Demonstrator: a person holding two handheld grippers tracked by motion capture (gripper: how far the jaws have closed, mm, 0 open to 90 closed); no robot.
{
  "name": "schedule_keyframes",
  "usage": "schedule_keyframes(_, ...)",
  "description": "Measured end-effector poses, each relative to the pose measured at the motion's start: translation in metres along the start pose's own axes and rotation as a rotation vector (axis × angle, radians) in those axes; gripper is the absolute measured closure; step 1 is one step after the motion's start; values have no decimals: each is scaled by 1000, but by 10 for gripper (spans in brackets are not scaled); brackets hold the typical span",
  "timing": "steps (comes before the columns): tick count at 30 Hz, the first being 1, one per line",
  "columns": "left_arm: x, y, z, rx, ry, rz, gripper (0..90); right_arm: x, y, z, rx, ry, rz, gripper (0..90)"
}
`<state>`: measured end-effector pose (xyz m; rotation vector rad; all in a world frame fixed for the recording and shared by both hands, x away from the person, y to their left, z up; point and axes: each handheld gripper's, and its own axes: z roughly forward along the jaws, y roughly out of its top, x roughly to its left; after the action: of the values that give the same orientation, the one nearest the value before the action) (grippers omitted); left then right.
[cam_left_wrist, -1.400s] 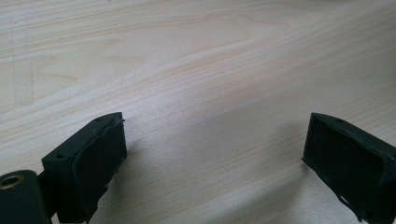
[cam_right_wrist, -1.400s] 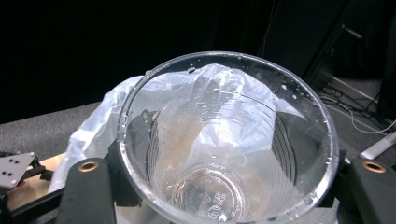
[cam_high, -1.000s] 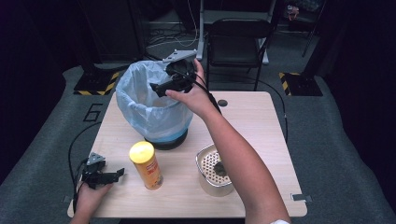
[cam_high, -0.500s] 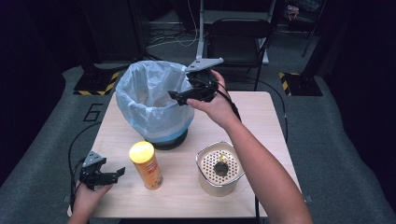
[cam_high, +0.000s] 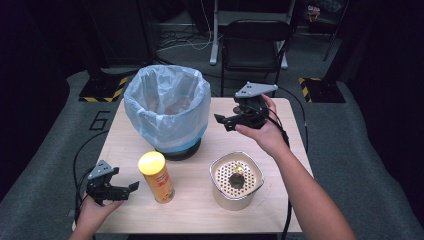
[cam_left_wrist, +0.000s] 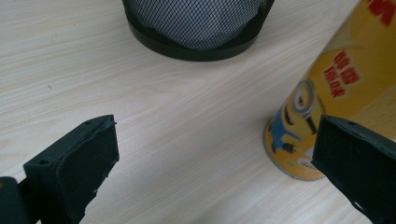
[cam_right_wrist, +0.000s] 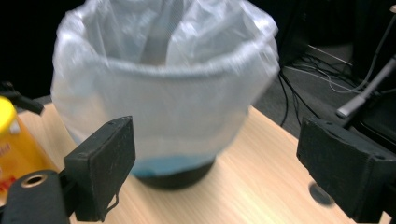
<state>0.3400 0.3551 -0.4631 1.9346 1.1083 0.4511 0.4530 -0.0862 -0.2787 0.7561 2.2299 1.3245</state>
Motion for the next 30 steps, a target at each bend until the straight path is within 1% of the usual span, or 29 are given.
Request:
schedule_keyframes(1, -1, 0, -3, -2, -19, 12, 1, -1, -5, -4, 5, -6, -5, 111)
schedule_keyframes(2, -3, 1, -5, -7, -23, 25, 1, -1, -10, -8, 6, -15, -10, 111)
schedule_keyframes(3, -6, 1, -8, -4, -40, 29, 1, -2, -13, -12, 11, -18, -10, 111)
schedule_keyframes(4, -8, 1, -9, -8, -46, 41, 0, -3, -18, -16, 12, -24, -16, 111)
schedule_keyframes(6, -14, 0, -14, -12, -69, 64, 1, -4, -26, -23, 9, -36, -11, 111)
schedule_keyframes(7, -16, 0, -15, -13, -71, 67, 0, -6, -32, -28, 7, -45, -6, 111)
schedule_keyframes(8, -19, 0, -17, -11, -85, 76, 0, -7, -35, -31, 6, -47, -6, 111)
schedule_keyframes(9, -23, -1, -17, -29, -99, 74, 0, -7, -39, -34, 14, -49, 13, 111)
schedule_keyframes(10, -24, -1, -18, -37, -107, 106, 0, -9, -43, -37, 15, -49, 13, 111)
schedule_keyframes(11, -26, -2, -19, -45, -121, 107, 0, -10, -46, -40, 13, -51, 23, 111)
schedule_keyframes(12, -30, -2, -19, -71, -125, 99, 0, -11, -49, -42, 16, -49, 29, 112)
schedule_keyframes(13, -32, -3, -18, -82, -133, 73, 0, -12, -53, -44, 14, -53, 32, 112)
schedule_keyframes(14, -34, -2, -18, -78, -149, 67, 0, -13, -55, -46, 16, -54, 33, 112)
schedule_keyframes(16, -37, 0, -15, -104, -166, 56, 1, -13, -61, -48, 20, -65, 34, 113)
schedule_keyframes(17, -40, 0, -13, -114, -176, 38, 1, -14, -66, -50, 33, -73, 32, 113)
schedule_keyframes(18, -40, 2, -12, -100, -191, 52, 1, -14, -69, -50, 36, -81, 27, 113)
schedule_keyframes(19, -42, 2, -10, -99, -198, 42, 1, -15, -71, -50, 46, -84, 33, 113)
schedule_keyframes(20, -43, 3, -8, -102, -195, 57, 0, -16, -75, -50, 47, -89, 36, 113)
schedule_keyframes(21, -44, 4, -6, -95, -197, 70, 1, -17, -77, -50, 48, -91, 41, 113)
schedule_keyframes(22, -48, 4, -3, -90, -203, 66, 1, -18, -81, -50, 50, -99, 47, 113)
schedule_keyframes(23, -48, 5, -1, -93, -198, 89, 1, -20, -85, -50, 53, -107, 52, 113)
schedule_keyframes(24, -52, 5, 1, -88, -203, 85, 1, -21, -87, -49, 54, -109, 54, 113)
schedule_keyframes(25, -54, 6, 4, -86, -205, 96, 1, -23, -91, -49, 58, -113, 65, 113)
schedule_keyframes(26, -54, 6, 5, -84, -208, 117, 1, -25, -95, -49, 55, -116, 69, 113)
schedule_keyframes(27, -56, 6, 8, -84, -210, 111, 1, -25, -97, -49, 53, -117, 84, 113)
schedule_keyframes(28, -57, 7, 10, -72, -210, 109, 1, -27, -100, -50, 51, -119, 87, 113)
schedule_keyframes(29, -56, 8, 13, -68, -214, 115, 1, -28, -103, -51, 41, -122, 105, 114)
schedule_keyframes(30, -56, 8, 15, -67, -218, 118, 1, -29, -106, -52, 36, -123, 112, 114)
